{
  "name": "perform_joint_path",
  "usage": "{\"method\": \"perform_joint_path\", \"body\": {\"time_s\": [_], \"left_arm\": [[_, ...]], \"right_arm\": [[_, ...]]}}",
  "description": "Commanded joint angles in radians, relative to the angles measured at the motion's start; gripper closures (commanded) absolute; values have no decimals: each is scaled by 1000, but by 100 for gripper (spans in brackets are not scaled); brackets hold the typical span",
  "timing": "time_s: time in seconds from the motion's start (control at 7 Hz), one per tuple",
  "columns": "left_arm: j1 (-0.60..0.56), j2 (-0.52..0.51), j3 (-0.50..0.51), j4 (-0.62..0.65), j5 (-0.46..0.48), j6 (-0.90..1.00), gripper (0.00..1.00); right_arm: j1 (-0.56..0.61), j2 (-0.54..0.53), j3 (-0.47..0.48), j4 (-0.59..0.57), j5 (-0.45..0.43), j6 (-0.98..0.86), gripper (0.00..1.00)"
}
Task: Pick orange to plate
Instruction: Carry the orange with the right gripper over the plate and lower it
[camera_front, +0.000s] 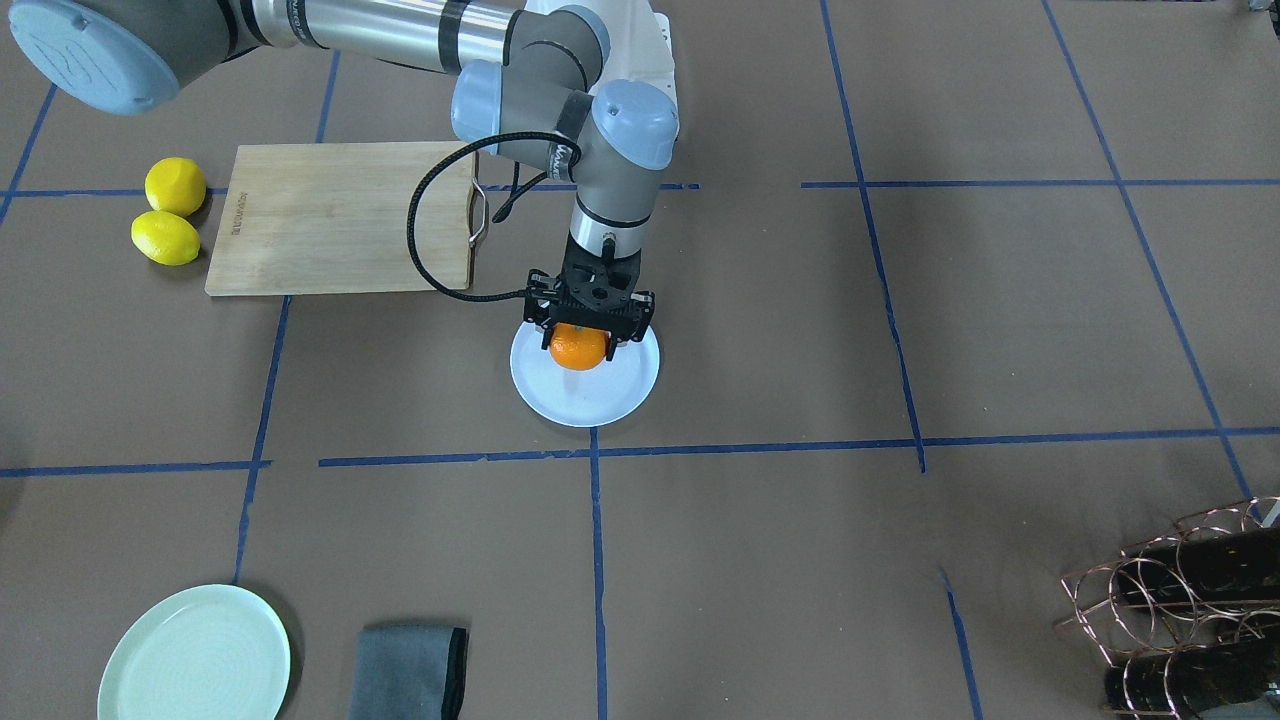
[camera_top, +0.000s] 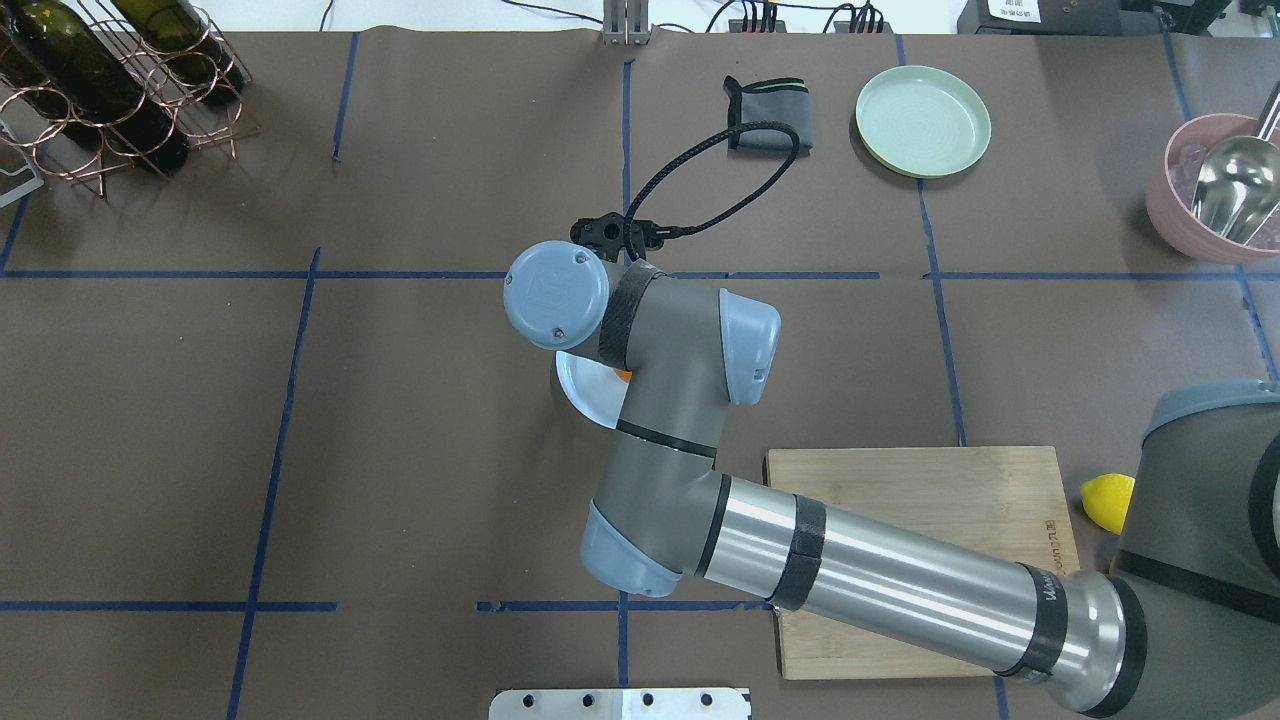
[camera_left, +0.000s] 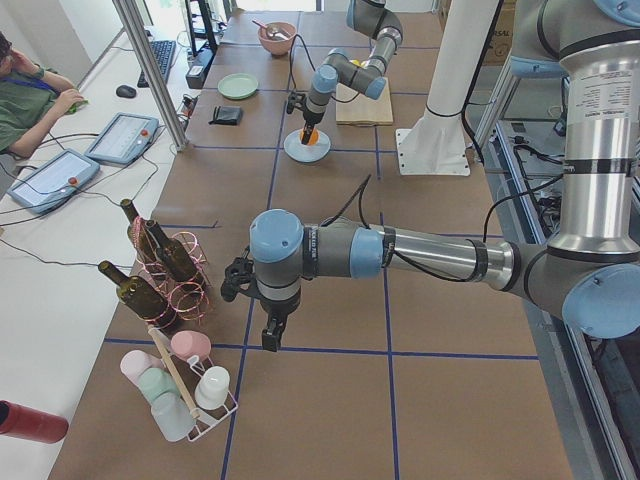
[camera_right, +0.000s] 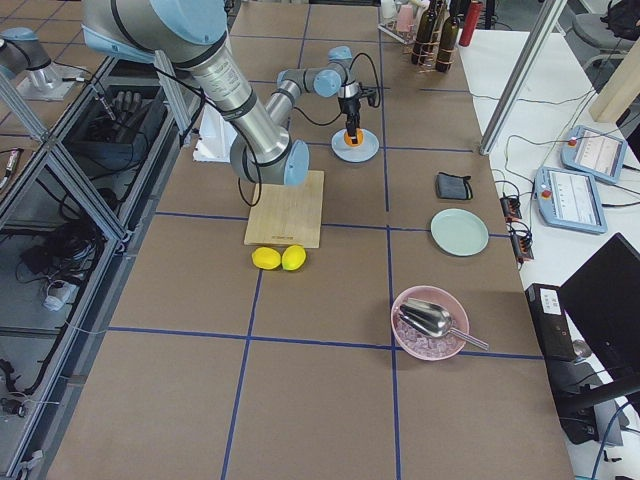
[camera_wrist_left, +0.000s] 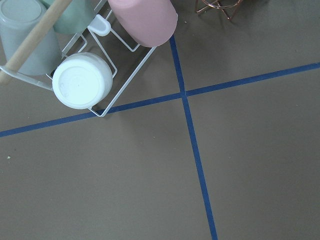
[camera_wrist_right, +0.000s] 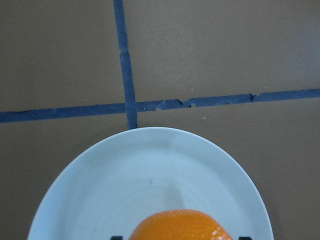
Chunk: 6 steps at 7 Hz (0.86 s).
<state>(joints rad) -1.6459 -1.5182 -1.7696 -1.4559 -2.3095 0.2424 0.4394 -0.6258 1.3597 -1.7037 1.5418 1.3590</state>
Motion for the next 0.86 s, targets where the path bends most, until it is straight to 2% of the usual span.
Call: {"method": "perform_joint_path", "body": {"time_s": [0.0,0.14,0.29,0.57,0.71], "left_arm": [[0,1,-1,-1,-1,0,0],[0,1,-1,-1,-1,0,0],[0,1,-1,0,-1,0,0],[0,1,1,-1,-1,0,0],[0,0,1,-1,-1,0,0]], "right_arm": [[-1,6,-49,42,-3,0,53],[-1,6,-80,106,-3,2,22],[-1,9,-80,114,-3,2,1],[13,26,-62,107,18,-11,0],[54,15,-6,83,91,-29,0]]}}
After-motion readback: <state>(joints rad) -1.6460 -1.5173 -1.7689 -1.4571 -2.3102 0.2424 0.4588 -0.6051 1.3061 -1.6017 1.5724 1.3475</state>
